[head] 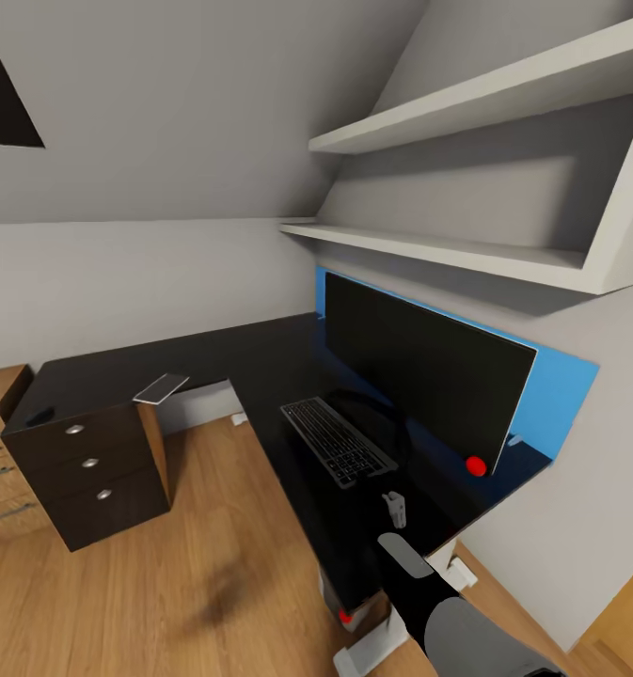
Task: In the bedroom, organize the workspace by keeping the computer under the desk, ensuring the monitor is on the desk, placing the keyboard on the desk next to the monitor, placing the mouse on the desk next to the keyboard, moving the folder from the swivel chair onto the desk next to the mouse, stacking the notebook on top of the folder with the pen on top of the notebook, and positioning the swivel chair next to the desk.
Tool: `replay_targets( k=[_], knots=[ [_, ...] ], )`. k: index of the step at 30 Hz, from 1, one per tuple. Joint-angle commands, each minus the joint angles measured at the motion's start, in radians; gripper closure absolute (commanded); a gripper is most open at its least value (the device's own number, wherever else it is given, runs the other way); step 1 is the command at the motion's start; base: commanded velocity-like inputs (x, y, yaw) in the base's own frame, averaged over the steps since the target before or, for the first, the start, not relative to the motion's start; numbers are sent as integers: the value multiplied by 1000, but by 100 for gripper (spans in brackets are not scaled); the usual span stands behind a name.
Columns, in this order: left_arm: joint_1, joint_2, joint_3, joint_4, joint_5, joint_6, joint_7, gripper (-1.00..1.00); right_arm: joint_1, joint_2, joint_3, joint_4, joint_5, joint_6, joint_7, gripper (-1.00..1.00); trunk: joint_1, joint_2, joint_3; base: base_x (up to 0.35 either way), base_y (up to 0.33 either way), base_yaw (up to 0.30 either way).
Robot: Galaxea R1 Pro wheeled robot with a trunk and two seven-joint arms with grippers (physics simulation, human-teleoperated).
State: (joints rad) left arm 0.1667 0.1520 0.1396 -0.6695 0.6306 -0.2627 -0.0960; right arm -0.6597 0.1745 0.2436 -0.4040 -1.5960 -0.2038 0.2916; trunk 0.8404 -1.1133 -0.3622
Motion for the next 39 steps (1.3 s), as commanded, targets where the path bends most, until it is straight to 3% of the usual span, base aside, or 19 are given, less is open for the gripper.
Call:
replay_targets(
  k=[1,21,22,39],
  knots=[
    [1,0,2,-1,11,0,-8,-100,-1,0,8,3,-12,-6,8,100,1,-1,-1,259,-2,0],
    [1,0,2,-1,9,0,-8,-100,-1,0,9,2,-10,-6,5,100,1,-1,-1,81,0,0],
    [1,0,2,0,9,0,-8,-100,-1,0,9,2,-10,-6,5,-100,1,-1,-1,5,0,0],
    [1,0,2,0,9,0,-8,-100,-1,0,7,3,-10,-6,-12,-100,1,-1,-1,0,-39,0]
  ],
)
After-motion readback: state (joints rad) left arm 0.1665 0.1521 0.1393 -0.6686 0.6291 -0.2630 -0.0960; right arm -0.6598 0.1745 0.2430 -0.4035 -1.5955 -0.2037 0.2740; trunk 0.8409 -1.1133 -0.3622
